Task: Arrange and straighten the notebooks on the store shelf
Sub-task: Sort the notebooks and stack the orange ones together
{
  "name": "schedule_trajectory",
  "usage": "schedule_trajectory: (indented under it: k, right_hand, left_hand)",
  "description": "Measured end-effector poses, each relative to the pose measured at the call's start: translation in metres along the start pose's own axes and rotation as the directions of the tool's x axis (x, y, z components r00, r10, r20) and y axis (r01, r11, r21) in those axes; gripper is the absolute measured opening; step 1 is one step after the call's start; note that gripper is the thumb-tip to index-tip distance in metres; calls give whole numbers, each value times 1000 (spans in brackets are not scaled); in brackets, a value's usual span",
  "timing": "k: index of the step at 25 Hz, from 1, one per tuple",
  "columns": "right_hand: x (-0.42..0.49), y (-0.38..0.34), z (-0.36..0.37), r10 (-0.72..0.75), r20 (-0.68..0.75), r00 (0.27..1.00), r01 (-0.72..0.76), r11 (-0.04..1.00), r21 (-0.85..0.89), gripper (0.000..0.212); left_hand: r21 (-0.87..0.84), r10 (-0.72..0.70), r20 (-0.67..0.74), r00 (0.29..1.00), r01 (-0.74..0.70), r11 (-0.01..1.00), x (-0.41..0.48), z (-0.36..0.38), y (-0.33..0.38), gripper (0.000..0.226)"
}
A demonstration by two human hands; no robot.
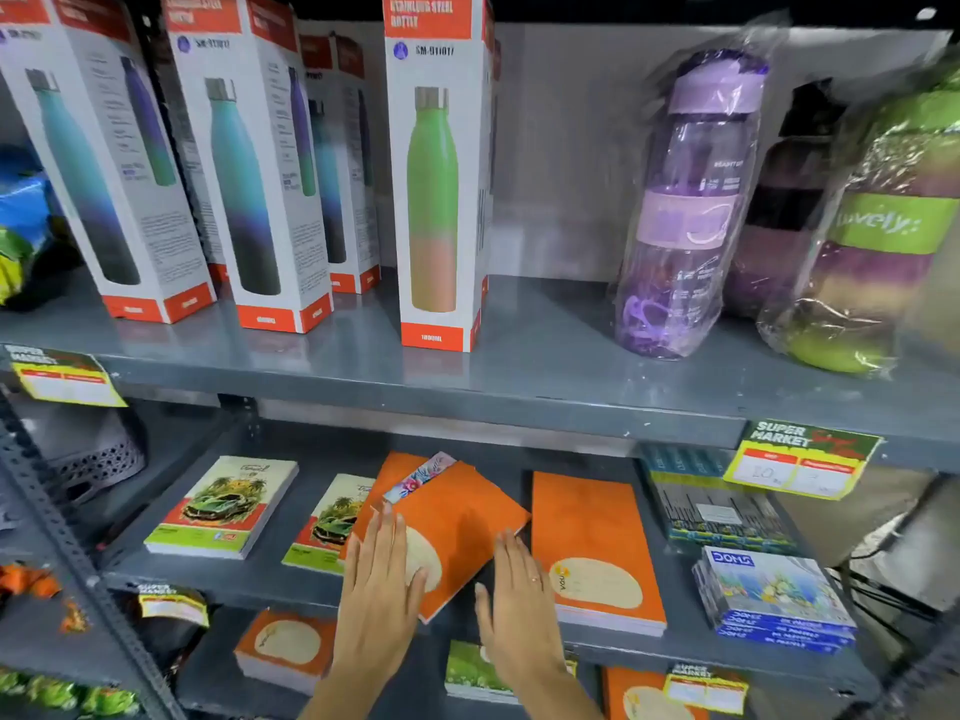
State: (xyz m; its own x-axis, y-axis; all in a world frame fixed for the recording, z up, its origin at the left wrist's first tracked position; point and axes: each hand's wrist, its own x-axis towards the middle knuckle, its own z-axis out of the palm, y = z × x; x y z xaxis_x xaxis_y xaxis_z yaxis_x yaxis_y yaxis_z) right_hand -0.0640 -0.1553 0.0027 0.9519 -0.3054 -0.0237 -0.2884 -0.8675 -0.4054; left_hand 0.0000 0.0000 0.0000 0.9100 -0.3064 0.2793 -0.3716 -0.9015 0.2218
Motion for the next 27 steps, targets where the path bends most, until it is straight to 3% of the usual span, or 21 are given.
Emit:
schedule_trajectory:
  k: [2, 4, 6, 9, 11, 12, 13, 16, 18, 20, 22, 23, 25, 27]
  right_hand:
    - [9, -9, 13, 65, 99, 993, -76, 991, 112, 70]
    - [19, -16, 35, 84, 58, 995, -88, 993, 77, 72]
    - [38, -24, 56, 119, 72, 990, -123, 991, 57, 62]
    - [57, -38, 57, 204, 133, 970, -216, 973, 85, 85]
    - [74, -41, 64, 256, 110, 960, -273, 944, 184, 86]
    - [80, -44, 66, 304, 127, 944, -327, 912, 249, 79]
    - [88, -46, 69, 365, 137, 921, -390, 875, 286, 73]
    - [102, -56, 75, 463, 84, 882, -450, 778, 440, 68]
    - [106, -61, 76, 607, 55, 793, -500, 597, 628, 63]
    - [106, -57, 72, 708, 35, 705, -475, 435, 765, 43]
    - [106, -54, 64, 774, 35, 632, -469, 347, 812, 23]
    - [106, -53, 59, 798, 57, 599, -476, 298, 828, 24]
    - [105, -51, 54, 810, 91, 580, -481, 249, 841, 32]
    - [107, -46, 55, 774, 72, 629, -466, 301, 832, 34]
  left_hand:
    - [-22, -39, 33, 999, 40, 999, 14, 8, -16, 72]
    - [-22, -70, 96, 993, 72, 997, 32, 15, -31, 72]
    - [10, 7, 248, 969, -10, 1000, 54, 28, -43, 66]
    - [81, 134, 324, 936, -169, 982, 75, 59, -56, 69]
    - [142, 120, 396, 910, -190, 972, 90, 60, -60, 77]
    - [107, 94, 472, 876, -162, 981, 95, 56, -60, 76]
    - [57, 91, 406, 909, -125, 991, 101, 58, -62, 71]
    - [35, 63, 470, 880, -90, 995, 112, 69, -64, 64]
    - [9, 45, 464, 884, -56, 998, 112, 71, -64, 64]
    - [-38, 5, 431, 903, 13, 999, 114, 66, -59, 65]
    - [-117, -63, 383, 922, 116, 986, 117, 60, -56, 62]
    - [-167, -109, 364, 925, 180, 969, 120, 57, -56, 58]
    - [-269, -194, 353, 915, 298, 916, 125, 53, -62, 43]
    - [-333, -249, 374, 894, 380, 863, 128, 49, -71, 27]
